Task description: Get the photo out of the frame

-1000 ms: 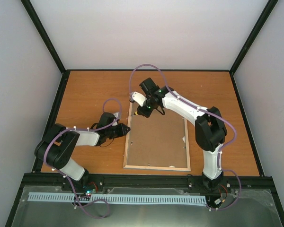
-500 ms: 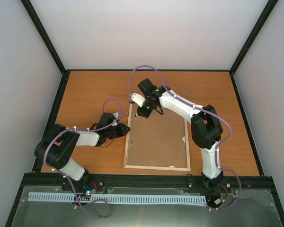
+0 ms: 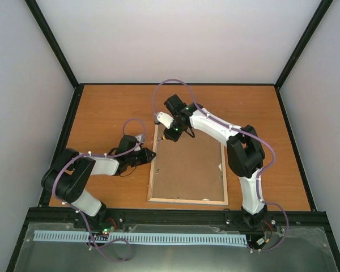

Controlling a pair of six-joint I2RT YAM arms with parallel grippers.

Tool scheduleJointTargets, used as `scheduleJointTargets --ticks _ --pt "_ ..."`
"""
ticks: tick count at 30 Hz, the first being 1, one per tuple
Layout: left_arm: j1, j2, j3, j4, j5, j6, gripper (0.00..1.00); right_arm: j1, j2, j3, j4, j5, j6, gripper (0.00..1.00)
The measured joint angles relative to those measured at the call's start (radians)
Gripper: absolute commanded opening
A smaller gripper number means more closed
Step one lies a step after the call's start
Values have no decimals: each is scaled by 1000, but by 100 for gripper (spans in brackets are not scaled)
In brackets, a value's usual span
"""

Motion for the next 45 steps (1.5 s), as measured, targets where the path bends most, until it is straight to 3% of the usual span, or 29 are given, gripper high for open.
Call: scheduleJointTargets --ticks 15,37,41,45 --pt "0 0 0 0 0 0 1 -4 15 11 37 113 35 3" --pt "0 0 0 0 1 0 1 -13 -55 -57 18 145 43 3" --pt "0 0 0 0 0 0 5 -35 -95 -83 6 161 48 3" --pt "0 0 0 0 0 0 19 -67 -198 -174 22 158 46 3"
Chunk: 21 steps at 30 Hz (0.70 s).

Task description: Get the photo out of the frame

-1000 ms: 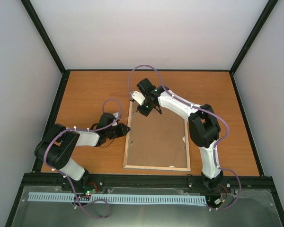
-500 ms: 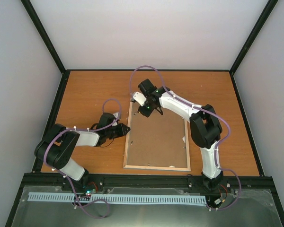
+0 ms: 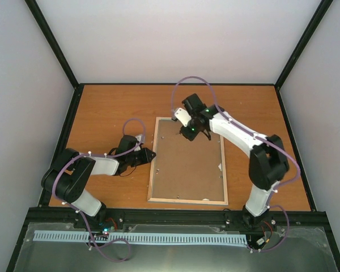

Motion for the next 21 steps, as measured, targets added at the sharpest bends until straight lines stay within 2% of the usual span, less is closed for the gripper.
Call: scheduleJointTargets --ticks 4,7,13,17,21 --pt "0 0 3 -11 -3 -5 33 -15 -168 -163 37 -37 -22 3" --pt "0 -24 17 -62 -18 -8 38 -18 -273 -279 66 -95 -46 3" --pt "-2 -180 60 -275 -95 -11 39 -45 -478 -551 137 -282 -101 3" --pt "-23 -323 58 -390 -112 -47 38 -47 -530 -588 141 -401 -143 3" --pt "-133 -420 38 -511 -141 -107 34 -47 -529 -585 151 -472 -180 3"
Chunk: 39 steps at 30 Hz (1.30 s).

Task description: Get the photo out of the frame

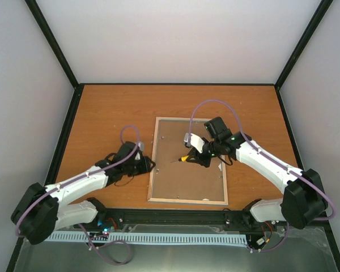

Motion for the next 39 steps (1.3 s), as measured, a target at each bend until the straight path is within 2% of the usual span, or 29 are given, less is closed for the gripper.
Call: scheduleJointTargets --ticks 7,12,13,14,17,20,26,32,39 --pt "-260 -42 -51 -208 -76 -159 35 0 18 1 -11 -49 -37 3" --pt "-343 26 -55 -236 -111 -219 31 0 19 3 -14 -59 -50 3" --pt "-352 42 -50 -226 -114 -223 29 0 19 3 -15 -59 -51 3" --pt "-359 61 -36 -224 -121 -227 23 0 19 3 -15 -58 -52 3" --pt "-367 111 -8 -203 -135 -247 7 0 19 3 -15 -58 -55 3" --pt "-378 125 8 -204 -171 -251 1 0 19 3 -15 -53 -55 3" --pt "-380 118 7 -205 -274 -247 1 0 20 3 -15 -42 -58 3" --pt "-259 198 38 -109 -320 -80 1 0 47 5 -20 -39 -64 3" --pt "-235 298 85 -5 -381 67 1 0 53 13 -43 -4 -77 3"
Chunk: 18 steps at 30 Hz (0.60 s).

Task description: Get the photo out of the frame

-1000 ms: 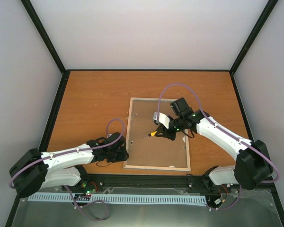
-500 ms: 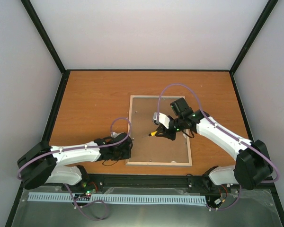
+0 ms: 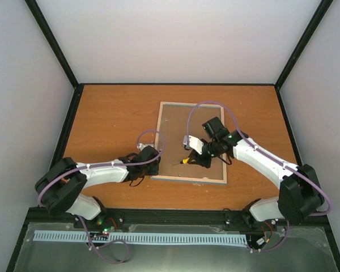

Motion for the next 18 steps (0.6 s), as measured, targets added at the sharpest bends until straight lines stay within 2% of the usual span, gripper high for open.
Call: scheduleJointTargets --ticks 5,10,14,18 --pt "2 -6 -16 41 6 50 1 0 0 58 -69 69 -39 3" --pt "6 -92 -101 79 32 98 1 0 27 163 -187 129 -85 3" --pt "6 -206 -174 76 52 132 1 0 54 203 -282 172 -129 3" --pt "6 -403 -264 89 60 150 1 0 62 207 -369 216 -164 3"
